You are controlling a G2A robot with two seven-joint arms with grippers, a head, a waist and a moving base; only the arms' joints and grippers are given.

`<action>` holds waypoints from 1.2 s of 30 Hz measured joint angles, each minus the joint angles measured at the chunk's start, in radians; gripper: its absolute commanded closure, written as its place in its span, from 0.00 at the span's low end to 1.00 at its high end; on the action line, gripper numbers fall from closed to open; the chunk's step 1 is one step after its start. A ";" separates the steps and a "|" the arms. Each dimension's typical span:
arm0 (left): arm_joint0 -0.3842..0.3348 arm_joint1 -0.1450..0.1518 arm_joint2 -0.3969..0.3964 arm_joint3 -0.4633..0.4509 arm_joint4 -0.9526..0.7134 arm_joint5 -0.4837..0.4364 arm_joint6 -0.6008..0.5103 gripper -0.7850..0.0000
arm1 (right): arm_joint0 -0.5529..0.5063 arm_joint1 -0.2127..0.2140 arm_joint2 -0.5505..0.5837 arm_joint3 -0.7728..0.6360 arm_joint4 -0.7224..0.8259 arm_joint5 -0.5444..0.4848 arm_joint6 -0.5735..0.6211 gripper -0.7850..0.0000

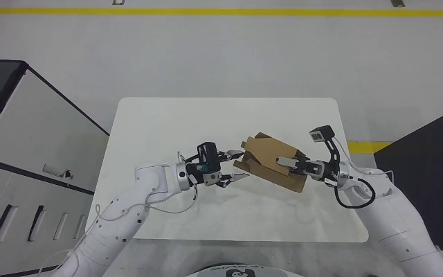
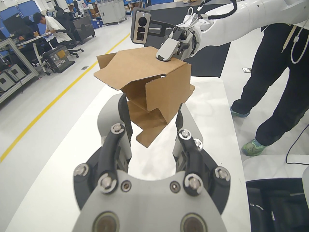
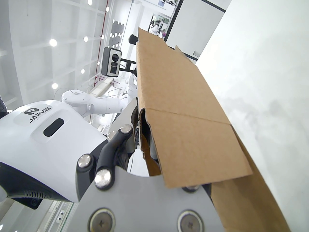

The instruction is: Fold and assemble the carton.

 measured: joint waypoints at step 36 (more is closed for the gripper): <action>-0.034 -0.005 0.036 0.024 -0.003 -0.024 0.001 0.51 | 0.052 -0.029 -0.021 0.044 -0.013 0.082 -0.022 1.00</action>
